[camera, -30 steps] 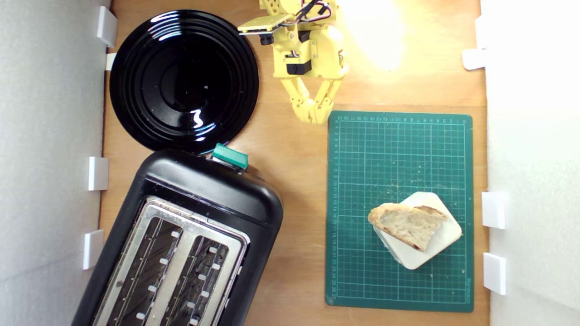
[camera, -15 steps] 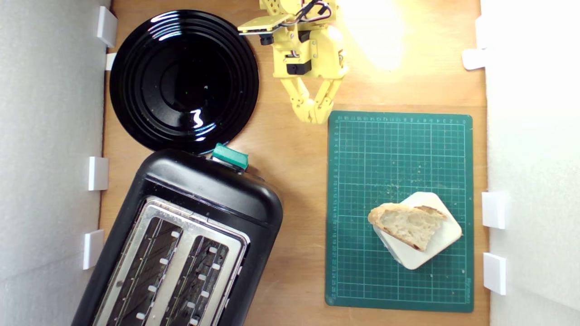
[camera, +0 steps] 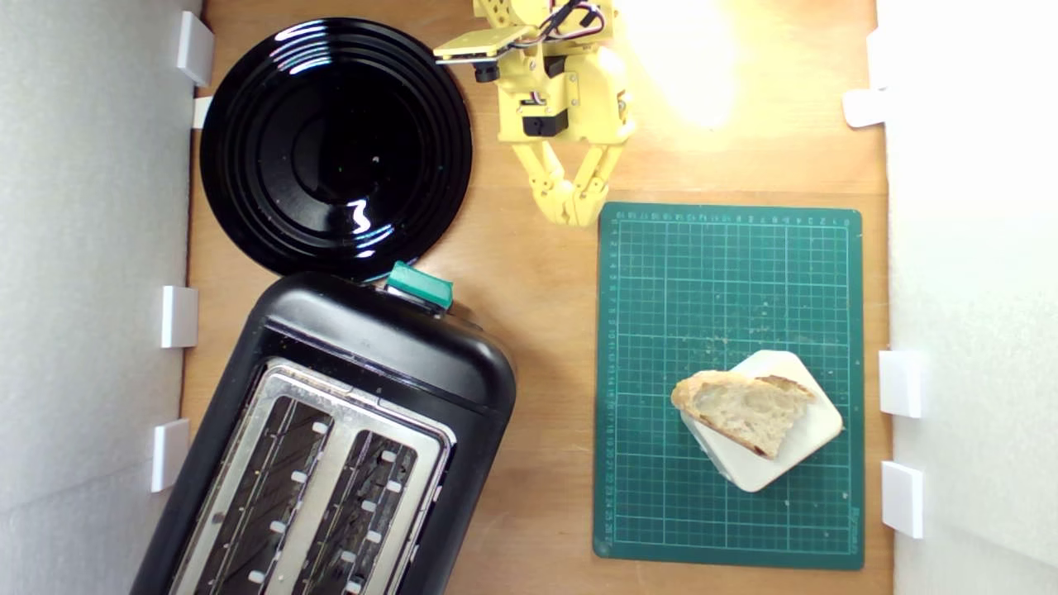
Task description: Pick bread and place in toaster
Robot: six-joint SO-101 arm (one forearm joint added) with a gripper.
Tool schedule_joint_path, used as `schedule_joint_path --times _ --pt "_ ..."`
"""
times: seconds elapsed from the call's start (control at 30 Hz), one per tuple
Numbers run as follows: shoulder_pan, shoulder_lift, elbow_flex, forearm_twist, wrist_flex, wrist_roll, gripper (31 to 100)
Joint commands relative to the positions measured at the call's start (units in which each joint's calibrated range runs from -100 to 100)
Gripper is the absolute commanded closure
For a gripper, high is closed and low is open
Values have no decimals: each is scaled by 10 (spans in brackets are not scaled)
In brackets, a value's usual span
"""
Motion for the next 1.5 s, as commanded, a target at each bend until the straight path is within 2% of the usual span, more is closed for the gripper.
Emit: schedule_joint_path --times 0.0,0.93,1.0,1.1,1.3,1.47 --pt "2 -5 0 4 2 -1 994" --pt "-3 -3 -2 -6 0 -1 994" --pt "-2 3 -10 -30 -2 -8 994" --pt "1 39 -31 -55 -12 -7 994" --pt "1 183 -77 -55 -159 -13 995" --pt "3 303 -171 -45 -232 -61 995"
